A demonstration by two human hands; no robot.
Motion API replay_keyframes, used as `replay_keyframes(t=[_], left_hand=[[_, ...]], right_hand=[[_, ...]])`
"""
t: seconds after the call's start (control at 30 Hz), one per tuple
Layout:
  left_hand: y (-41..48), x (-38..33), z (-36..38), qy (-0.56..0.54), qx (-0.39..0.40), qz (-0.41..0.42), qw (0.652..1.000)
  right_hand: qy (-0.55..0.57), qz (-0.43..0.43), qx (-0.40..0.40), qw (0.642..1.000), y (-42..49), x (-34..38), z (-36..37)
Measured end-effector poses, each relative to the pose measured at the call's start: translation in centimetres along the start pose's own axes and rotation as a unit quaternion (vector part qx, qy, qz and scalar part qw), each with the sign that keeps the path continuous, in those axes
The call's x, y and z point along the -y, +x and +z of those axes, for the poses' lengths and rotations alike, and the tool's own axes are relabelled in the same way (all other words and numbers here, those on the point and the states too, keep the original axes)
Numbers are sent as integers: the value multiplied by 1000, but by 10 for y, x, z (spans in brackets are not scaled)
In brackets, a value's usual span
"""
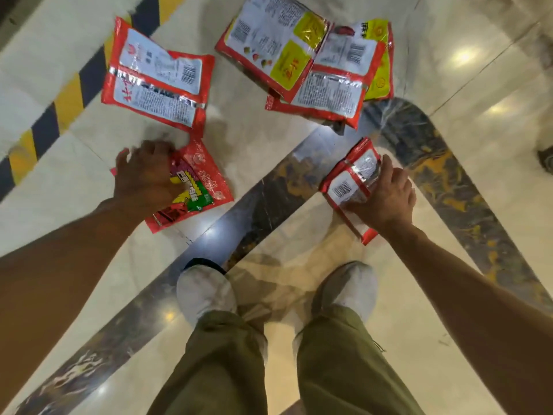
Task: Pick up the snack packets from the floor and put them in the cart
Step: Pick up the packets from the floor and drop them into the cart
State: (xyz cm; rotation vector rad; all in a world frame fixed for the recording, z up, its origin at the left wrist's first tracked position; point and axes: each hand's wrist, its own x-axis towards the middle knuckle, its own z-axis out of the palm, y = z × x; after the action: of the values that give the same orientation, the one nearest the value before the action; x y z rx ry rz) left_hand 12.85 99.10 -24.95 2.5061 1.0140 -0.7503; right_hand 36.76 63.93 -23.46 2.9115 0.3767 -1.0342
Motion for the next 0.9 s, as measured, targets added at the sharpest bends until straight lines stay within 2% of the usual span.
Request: replay_keyframes(t=[0.13, 0.23, 0.4, 0.5, 0.6, 0.67, 0.8, 0.9], left_hand=[[-27, -23, -9, -150, 80, -43, 985], [-43, -37, -19, -222, 141, -55, 963], [-78, -62, -69, -438, 158, -104, 879], [-107, -81, -123, -518, 140, -131, 833], [-144, -97, -188, -567, 119, -129, 805], [-173, -107, -240, -589, 107, -129, 791], [-258, -135, -366, -624, 84, -124, 767], [-328, -165, -466, -643, 55, -107, 757]], right_hand=[[19, 44, 58, 997, -5, 2, -9], [120, 46, 92, 987, -13, 4, -23], [234, 44, 125, 963, -59, 9, -69], [320, 53, 116, 939, -96, 9, -114], [442, 55, 127, 886, -140, 13, -182], [489, 35, 117, 864, -174, 22, -242], [548, -15, 96, 831, -253, 31, -379], [564, -27, 118, 817, -312, 28, -478]])
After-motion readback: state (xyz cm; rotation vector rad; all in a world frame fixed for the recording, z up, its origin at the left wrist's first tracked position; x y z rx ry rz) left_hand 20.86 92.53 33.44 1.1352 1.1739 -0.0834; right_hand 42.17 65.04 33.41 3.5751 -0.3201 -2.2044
